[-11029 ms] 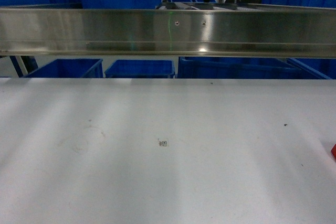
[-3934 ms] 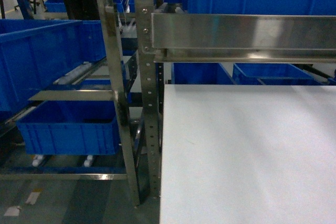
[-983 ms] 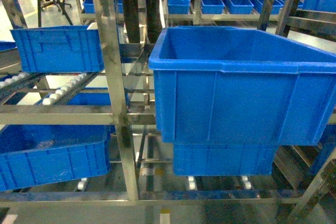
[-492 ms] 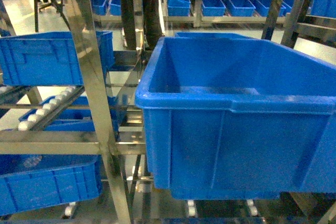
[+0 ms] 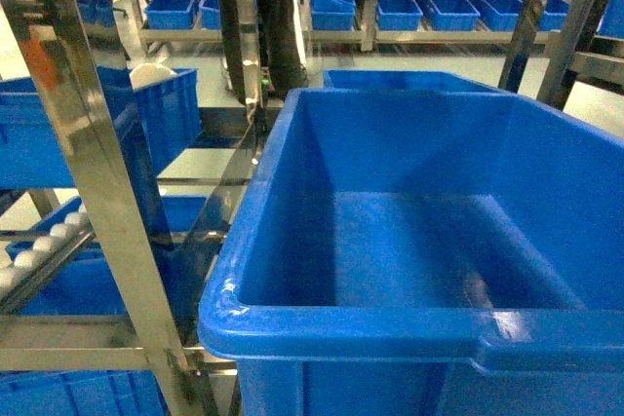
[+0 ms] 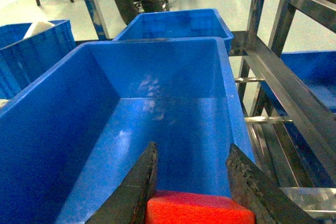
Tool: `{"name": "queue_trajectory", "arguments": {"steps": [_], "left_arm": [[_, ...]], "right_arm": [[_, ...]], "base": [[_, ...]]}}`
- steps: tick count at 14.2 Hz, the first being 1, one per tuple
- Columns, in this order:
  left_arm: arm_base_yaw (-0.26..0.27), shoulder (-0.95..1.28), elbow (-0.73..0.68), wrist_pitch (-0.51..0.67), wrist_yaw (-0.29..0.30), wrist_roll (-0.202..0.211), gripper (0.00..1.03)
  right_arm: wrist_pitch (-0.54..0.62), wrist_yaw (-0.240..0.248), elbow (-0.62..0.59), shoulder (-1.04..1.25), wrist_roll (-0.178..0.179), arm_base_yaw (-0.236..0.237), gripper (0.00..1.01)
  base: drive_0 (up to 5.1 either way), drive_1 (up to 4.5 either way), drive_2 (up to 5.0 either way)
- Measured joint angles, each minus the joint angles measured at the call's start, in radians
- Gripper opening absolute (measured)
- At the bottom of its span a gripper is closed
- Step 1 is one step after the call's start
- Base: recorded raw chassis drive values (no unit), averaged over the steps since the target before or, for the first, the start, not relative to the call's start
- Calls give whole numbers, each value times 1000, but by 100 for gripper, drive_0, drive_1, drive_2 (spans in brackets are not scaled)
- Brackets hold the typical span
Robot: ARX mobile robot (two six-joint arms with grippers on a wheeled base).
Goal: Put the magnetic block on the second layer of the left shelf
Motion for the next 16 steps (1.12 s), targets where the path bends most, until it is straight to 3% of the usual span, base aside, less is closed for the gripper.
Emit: {"name": "queue_trajectory", "arguments": {"steps": [2, 4, 7, 8, 9, 11, 13, 15, 16], "left_arm": [[0, 0, 0, 1, -2, 0, 98], [0, 0, 0, 1, -1, 0, 98], [0, 0, 0, 2, -2, 0, 98], [0, 0, 0, 2, -2, 0, 98], [0, 0, 0, 2, -2, 0, 98], [0, 0, 0, 2, -2, 0, 98], [0, 0, 0, 2, -2, 0, 98], [0, 0, 0, 2, -1, 0, 98], [0, 0, 0, 2, -2, 0, 98]], "right_arm": [[-37, -32, 18, 24, 58, 3, 33], [-18, -51, 73, 130, 130, 47, 33], [52, -137, 139, 343, 181, 126, 33], [109, -135, 165, 439, 194, 149, 33], [206, -107, 227, 615, 211, 192, 33], [229, -81, 333, 803, 242, 235, 33], [248, -44, 396, 923, 262, 244, 33], [329, 3, 351, 891, 259, 225, 53], [384, 54, 298, 831, 227, 218, 64]], "base": [[0, 0, 0], [0, 0, 0], [0, 0, 0], [0, 0, 0], [0, 0, 0], [0, 0, 0], [0, 0, 0], [0, 0, 0], [0, 0, 0]]}}
